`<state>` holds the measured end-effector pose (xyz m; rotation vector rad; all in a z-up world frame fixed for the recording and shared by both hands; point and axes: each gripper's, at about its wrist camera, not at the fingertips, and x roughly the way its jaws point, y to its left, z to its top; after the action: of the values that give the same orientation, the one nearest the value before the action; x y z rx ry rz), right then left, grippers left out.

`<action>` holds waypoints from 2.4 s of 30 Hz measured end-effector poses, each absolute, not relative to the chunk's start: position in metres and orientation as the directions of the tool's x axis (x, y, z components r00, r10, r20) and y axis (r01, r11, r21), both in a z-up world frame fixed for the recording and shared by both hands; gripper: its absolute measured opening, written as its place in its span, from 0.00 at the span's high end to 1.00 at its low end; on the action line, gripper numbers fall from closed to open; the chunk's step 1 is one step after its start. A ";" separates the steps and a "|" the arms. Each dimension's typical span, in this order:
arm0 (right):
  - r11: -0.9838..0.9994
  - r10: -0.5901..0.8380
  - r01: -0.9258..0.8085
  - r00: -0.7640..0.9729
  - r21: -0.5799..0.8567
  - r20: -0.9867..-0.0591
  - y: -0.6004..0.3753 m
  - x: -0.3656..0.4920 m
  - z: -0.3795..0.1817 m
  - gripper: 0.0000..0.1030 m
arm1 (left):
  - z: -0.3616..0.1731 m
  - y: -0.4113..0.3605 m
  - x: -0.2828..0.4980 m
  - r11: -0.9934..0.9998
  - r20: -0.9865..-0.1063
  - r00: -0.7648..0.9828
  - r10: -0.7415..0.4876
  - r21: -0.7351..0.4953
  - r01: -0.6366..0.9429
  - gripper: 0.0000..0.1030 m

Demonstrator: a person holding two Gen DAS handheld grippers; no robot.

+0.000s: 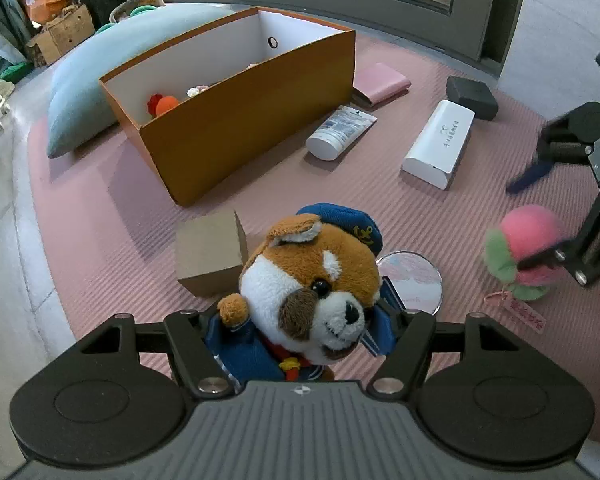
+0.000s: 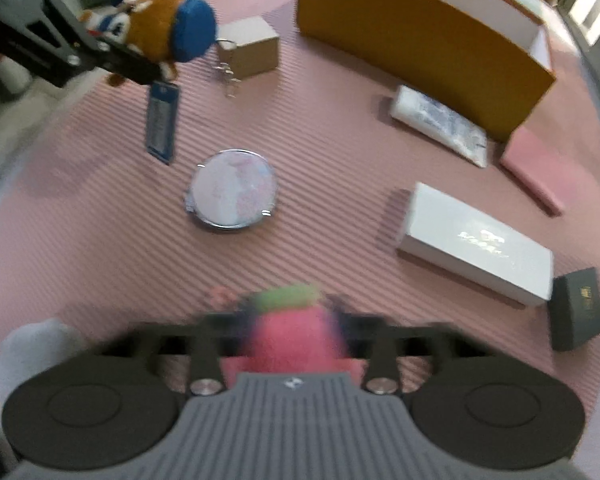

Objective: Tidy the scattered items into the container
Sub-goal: 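Lift and carry the pink ball and plush dog with both tools to the shoebox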

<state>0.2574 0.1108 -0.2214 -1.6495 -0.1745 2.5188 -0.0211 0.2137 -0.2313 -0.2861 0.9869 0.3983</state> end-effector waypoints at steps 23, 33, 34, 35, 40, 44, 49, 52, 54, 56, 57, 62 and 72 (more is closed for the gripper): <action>-0.994 0.098 0.018 -0.318 -0.110 -0.943 0.118 0.257 -0.264 0.55 | -0.239 0.207 -0.031 0.871 -0.862 0.472 0.185 -0.078 -0.484 0.23; -0.995 0.081 0.032 -0.360 -0.099 -0.929 0.122 0.257 -0.236 0.55 | -0.228 0.208 -0.027 0.871 -0.863 0.467 0.194 -0.067 -0.486 0.23; -0.995 0.079 0.033 -0.369 -0.098 -0.926 0.123 0.256 -0.230 0.55 | -0.226 0.208 -0.026 0.871 -0.864 0.464 0.197 -0.064 -0.487 0.23; -0.995 0.078 0.034 -0.380 -0.099 -0.922 0.123 0.255 -0.224 0.55 | -0.224 0.209 -0.026 0.869 -0.864 0.462 0.198 -0.063 -0.490 0.23; -0.991 0.089 0.050 -0.439 -0.123 -0.894 0.125 0.249 -0.192 0.55 | -0.208 0.206 -0.022 0.860 -0.860 0.460 0.221 -0.050 -0.507 0.23; -0.986 0.092 0.075 -0.491 -0.148 -0.866 0.126 0.247 -0.157 0.55 | -0.184 0.200 -0.017 0.871 -0.839 0.481 0.254 -0.018 -0.490 0.23; -0.977 0.106 0.093 -0.563 -0.190 -0.820 0.133 0.236 -0.113 0.55 | -0.153 0.203 -0.007 0.874 -0.803 0.511 0.306 0.024 -0.484 0.23; -0.969 0.123 0.100 -0.598 -0.227 -0.792 0.136 0.228 -0.088 0.55 | -0.137 0.211 0.004 0.879 -0.778 0.537 0.327 0.041 -0.475 0.23; -0.962 0.133 0.106 -0.622 -0.251 -0.771 0.139 0.222 -0.072 0.55 | -0.129 0.220 0.014 0.878 -0.760 0.553 0.343 0.051 -0.475 0.23; -0.956 0.140 0.110 -0.643 -0.272 -0.753 0.142 0.216 -0.059 0.55 | -0.122 0.232 0.024 0.873 -0.740 0.565 0.364 0.059 -0.484 0.23; -0.954 0.143 0.109 -0.653 -0.280 -0.744 0.145 0.212 -0.053 0.55 | -0.119 0.238 0.029 0.870 -0.730 0.571 0.376 0.066 -0.488 0.23; -0.943 0.164 0.098 -0.694 -0.317 -0.701 0.159 0.187 -0.029 0.55 | -0.102 0.267 0.064 0.864 -0.686 0.588 0.428 0.120 -0.489 0.23; -0.929 0.197 0.065 -0.747 -0.365 -0.635 0.199 0.117 -0.006 0.55 | -0.101 0.340 0.117 0.841 -0.651 0.578 0.491 0.181 -0.510 0.23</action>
<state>0.1168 0.1993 -0.0057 -1.0860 -0.5692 2.8142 0.1175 0.3401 -0.1014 -0.0273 0.7531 0.5859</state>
